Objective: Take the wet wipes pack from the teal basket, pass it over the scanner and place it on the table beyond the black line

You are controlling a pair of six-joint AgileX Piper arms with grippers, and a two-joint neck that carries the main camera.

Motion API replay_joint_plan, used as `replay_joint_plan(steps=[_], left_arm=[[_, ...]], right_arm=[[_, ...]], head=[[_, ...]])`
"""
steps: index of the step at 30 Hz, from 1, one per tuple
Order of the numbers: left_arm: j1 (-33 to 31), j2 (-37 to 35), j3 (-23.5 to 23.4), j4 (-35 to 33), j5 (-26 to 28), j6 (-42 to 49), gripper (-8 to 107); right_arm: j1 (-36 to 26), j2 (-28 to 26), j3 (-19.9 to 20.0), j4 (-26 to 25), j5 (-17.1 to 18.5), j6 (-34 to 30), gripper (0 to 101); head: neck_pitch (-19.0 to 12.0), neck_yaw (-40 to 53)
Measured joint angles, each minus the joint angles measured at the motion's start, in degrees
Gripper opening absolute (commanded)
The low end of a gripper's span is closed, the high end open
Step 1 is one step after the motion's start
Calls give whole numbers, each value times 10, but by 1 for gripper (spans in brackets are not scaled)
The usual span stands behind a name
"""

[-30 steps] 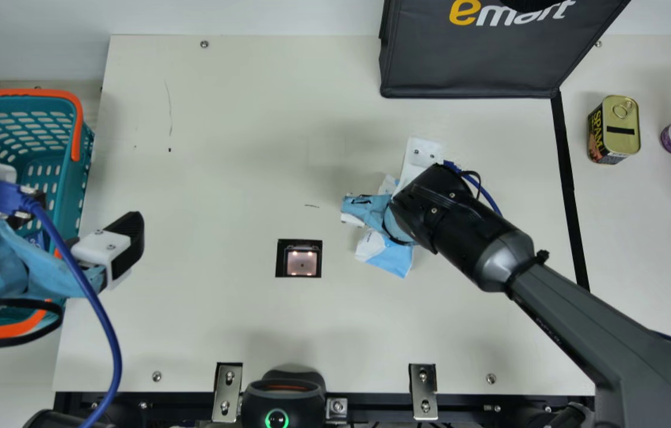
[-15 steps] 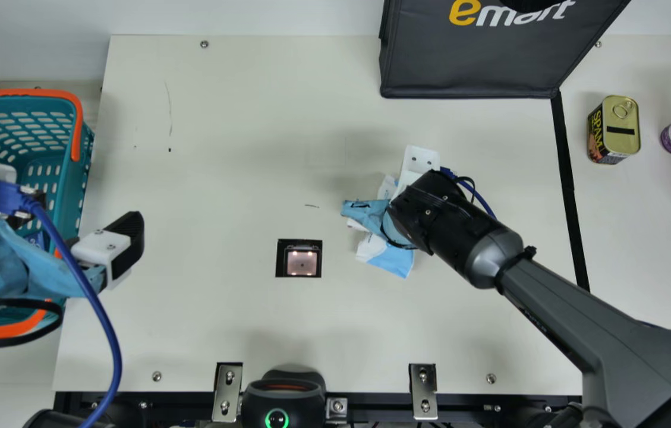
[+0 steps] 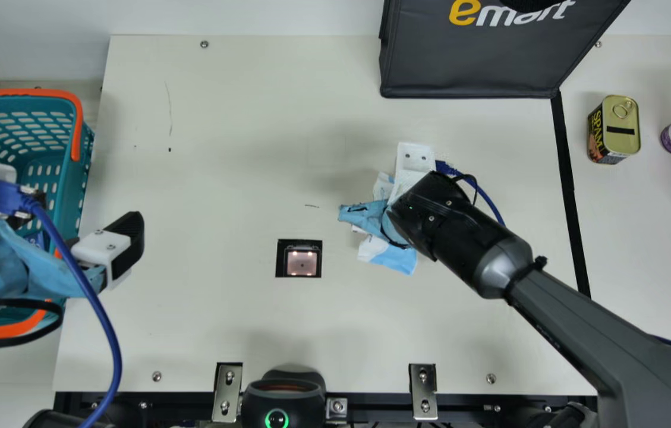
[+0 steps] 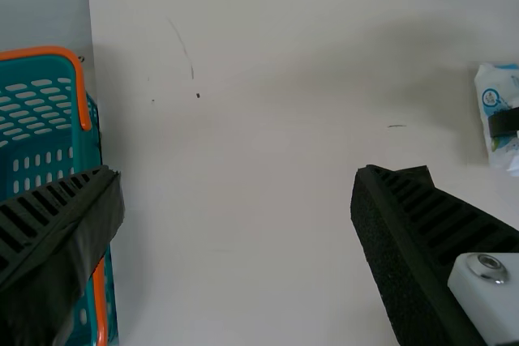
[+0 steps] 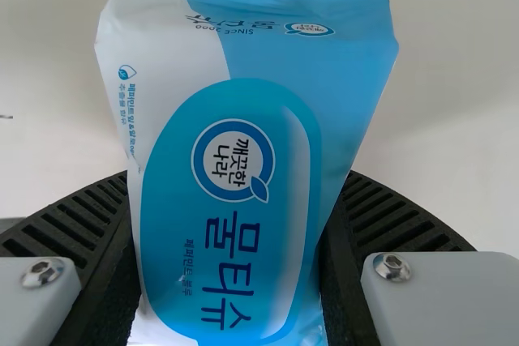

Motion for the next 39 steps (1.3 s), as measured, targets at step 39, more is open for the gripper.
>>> replay_joint_plan(steps=[39], left_arm=[[0,0,0,0,0,0,90]], right_arm=[[-222,-184,36,155,78,-550,0]], head=[[0,-198]])
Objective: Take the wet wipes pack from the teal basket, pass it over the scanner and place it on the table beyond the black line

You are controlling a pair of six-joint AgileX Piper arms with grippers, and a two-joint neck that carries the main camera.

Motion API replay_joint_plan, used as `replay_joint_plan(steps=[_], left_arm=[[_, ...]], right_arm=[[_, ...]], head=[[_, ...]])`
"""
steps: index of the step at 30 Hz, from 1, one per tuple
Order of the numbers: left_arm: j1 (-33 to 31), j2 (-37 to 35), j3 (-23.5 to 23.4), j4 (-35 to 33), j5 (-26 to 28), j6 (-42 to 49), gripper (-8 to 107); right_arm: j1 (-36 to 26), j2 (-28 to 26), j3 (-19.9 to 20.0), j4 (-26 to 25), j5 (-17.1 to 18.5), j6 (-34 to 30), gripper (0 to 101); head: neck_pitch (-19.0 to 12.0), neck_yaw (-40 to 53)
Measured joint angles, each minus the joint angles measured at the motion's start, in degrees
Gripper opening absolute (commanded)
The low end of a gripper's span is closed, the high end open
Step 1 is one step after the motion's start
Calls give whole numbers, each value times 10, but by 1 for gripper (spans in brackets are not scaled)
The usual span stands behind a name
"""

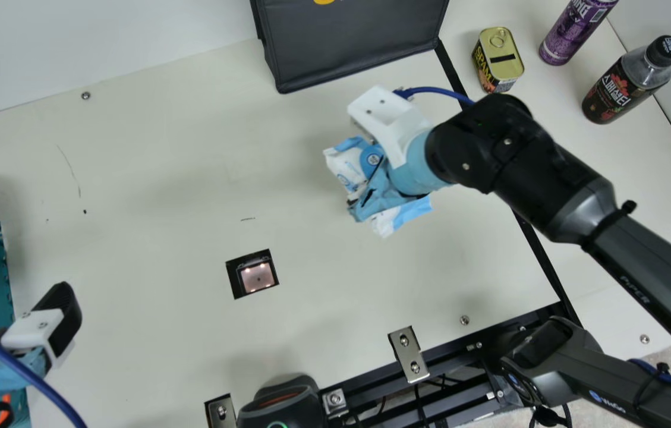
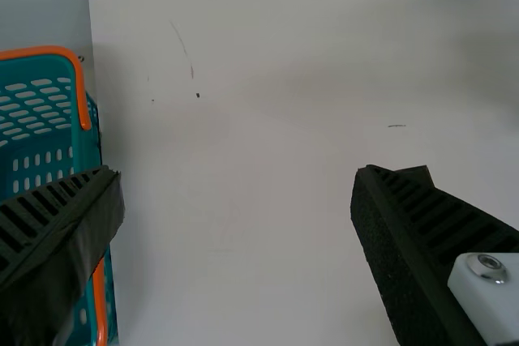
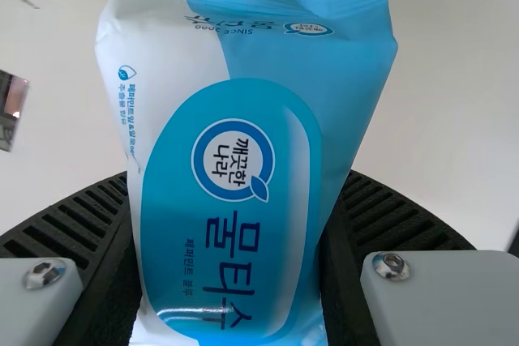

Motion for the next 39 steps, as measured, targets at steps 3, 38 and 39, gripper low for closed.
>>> replay_joint_plan(steps=[3,38,39], left_arm=[[0,0,0,0,0,0,90],[0,0,0,0,0,0,90],[0,0,0,0,0,0,90]], right_arm=[[-37,-14,10,4,7,-21,0],[-456,35,14,30,-19,-276,0],[-459,40,11,27,-24,-280,0]], head=[[0,0],[0,0],[0,0]])
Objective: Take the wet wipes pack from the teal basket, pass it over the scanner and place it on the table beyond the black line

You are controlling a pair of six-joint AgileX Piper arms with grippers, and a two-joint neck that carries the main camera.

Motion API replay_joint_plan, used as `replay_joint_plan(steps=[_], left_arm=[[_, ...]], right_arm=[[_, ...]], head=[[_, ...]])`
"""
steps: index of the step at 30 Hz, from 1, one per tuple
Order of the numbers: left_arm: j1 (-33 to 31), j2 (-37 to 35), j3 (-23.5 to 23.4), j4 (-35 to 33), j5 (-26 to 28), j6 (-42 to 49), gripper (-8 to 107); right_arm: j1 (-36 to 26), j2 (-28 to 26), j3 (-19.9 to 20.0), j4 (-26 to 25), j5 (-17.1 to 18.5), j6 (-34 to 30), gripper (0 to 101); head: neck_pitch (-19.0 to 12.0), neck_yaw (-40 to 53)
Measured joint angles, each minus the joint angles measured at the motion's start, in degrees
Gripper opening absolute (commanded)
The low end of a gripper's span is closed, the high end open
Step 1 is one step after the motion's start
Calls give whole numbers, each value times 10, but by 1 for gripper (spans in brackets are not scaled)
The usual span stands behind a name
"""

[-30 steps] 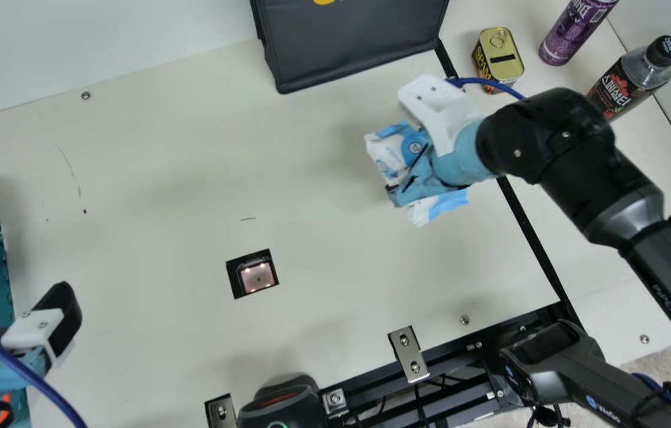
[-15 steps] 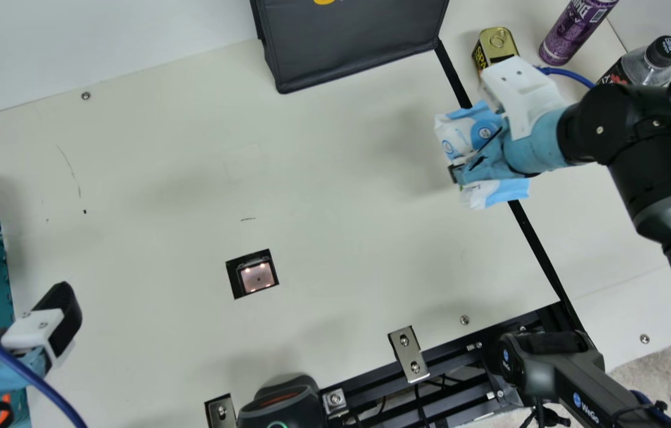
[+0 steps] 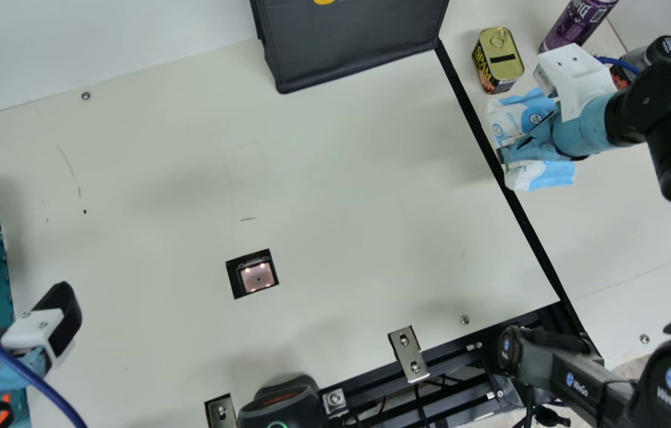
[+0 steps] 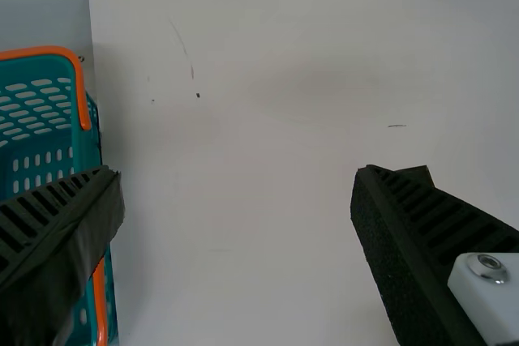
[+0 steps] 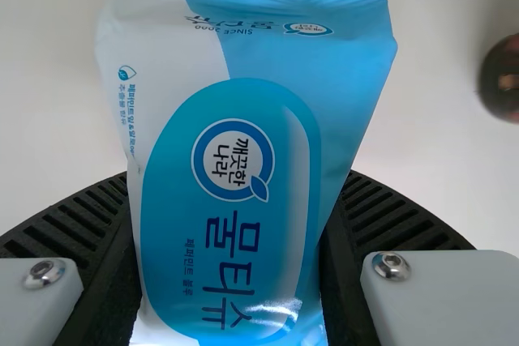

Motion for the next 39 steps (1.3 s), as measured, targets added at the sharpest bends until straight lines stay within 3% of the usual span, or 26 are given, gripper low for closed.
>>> replay_joint_plan(steps=[16,27,39], left_arm=[[0,0,0,0,0,0,90],[0,0,0,0,0,0,90],[0,0,0,0,0,0,90]], right_arm=[[-25,91,-29,-49,-57,-27,0],[-39,138,-37,-44,-107,-61,0],[-46,164,-37,-16,-139,-95,40]], head=[[0,0],[0,0],[0,0]])
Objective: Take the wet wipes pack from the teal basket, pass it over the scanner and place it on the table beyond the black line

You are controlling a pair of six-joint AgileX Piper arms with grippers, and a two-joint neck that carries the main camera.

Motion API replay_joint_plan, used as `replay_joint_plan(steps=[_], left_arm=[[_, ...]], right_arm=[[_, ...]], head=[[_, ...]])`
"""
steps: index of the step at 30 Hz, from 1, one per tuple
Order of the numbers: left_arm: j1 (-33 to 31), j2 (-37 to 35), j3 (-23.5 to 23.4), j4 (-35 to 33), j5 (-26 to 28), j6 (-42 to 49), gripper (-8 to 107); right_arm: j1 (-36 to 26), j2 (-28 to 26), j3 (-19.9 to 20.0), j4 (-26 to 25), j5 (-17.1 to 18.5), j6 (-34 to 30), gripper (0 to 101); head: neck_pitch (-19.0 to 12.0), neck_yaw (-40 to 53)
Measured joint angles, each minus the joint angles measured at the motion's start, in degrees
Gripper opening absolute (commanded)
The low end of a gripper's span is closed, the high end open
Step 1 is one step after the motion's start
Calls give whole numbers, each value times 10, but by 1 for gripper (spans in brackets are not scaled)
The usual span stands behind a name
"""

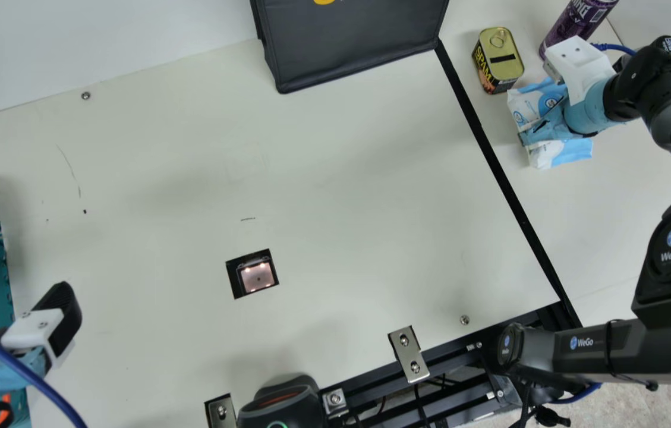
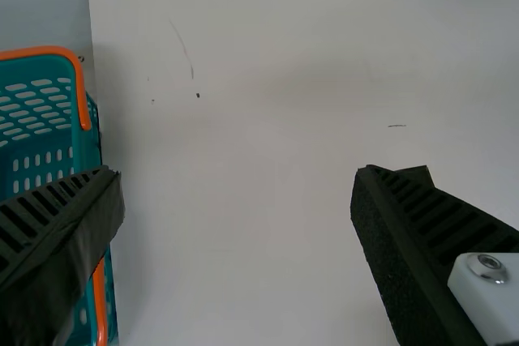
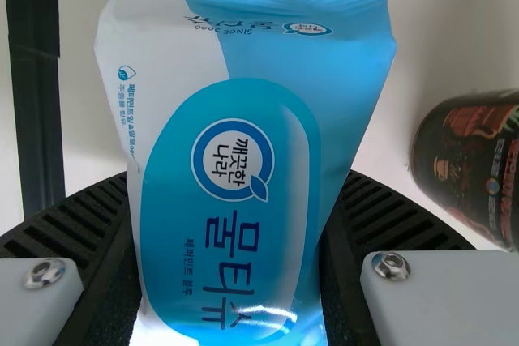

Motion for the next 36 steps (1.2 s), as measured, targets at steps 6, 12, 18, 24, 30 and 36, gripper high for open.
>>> replay_joint_plan(steps=[6,12,18,24,30,36], left_arm=[[0,0,0,0,0,0,90],[0,0,0,0,0,0,90],[0,0,0,0,0,0,90],[0,0,0,0,0,0,90],[0,0,0,0,0,0,90],[0,0,0,0,0,0,90]], right_arm=[[-3,6,2,13,-11,-11,60],[-5,10,2,25,-23,-21,80],[-7,13,4,38,-23,-30,95],[1,-6,4,32,-24,-27,95],[25,-52,6,2,-20,0,95],[65,-106,5,-34,5,44,95]], head=[[0,0],[0,0],[0,0],[0,0],[0,0],[0,0]])
